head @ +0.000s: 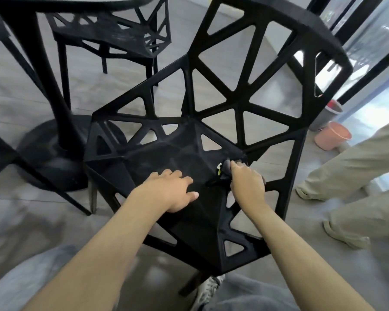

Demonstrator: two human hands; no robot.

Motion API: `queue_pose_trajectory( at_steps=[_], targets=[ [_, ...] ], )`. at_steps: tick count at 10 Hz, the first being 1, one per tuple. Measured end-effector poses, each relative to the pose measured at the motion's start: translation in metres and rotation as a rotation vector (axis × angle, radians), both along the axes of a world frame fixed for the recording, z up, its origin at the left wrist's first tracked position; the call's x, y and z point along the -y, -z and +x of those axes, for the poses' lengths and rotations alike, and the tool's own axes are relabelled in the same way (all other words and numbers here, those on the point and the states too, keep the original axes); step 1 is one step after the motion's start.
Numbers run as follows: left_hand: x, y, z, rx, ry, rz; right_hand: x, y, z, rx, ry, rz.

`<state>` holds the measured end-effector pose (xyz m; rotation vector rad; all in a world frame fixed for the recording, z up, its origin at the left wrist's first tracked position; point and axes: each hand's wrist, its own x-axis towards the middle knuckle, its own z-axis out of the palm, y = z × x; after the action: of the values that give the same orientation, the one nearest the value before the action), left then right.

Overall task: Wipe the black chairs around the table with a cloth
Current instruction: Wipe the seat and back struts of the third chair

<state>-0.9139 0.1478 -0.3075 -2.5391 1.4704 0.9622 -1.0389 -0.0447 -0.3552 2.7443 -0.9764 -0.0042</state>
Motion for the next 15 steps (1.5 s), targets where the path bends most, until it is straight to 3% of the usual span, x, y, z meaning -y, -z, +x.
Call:
queue_pose_trajectory(
  at_steps=[2,5,7,9,11,12,14,15],
  targets=[
    [-0.007,0.002,0.009,0.005,-0.023,0.057,0.048,0.018,0.047,0.132,0.162,0.032],
    [0.004,-0.008,-0.003,-0.013,0.003,0.023,-0.066,-0.022,-0.03,-0.246,0.042,0.072],
    [-0.004,-0.006,0.001,0.016,-0.007,0.091,-0.069,-0.016,-0.063,-0.13,0.025,0.131],
    [-0.002,-0.004,0.003,0.003,-0.017,0.063,-0.018,-0.008,-0.008,-0.091,0.106,-0.03],
    [0.001,-0.006,0.013,0.006,-0.031,0.052,-0.044,-0.014,-0.028,-0.179,0.147,-0.021],
    [-0.002,-0.005,0.012,-0.008,-0.027,0.051,-0.074,-0.026,-0.062,-0.197,0.126,0.085],
    [-0.013,-0.005,0.017,-0.024,-0.026,0.039,-0.133,-0.02,-0.11,-0.051,0.071,0.038],
    [-0.016,-0.005,0.019,-0.029,-0.037,0.034,-0.149,0.002,-0.126,0.134,-0.107,0.071]
  ],
)
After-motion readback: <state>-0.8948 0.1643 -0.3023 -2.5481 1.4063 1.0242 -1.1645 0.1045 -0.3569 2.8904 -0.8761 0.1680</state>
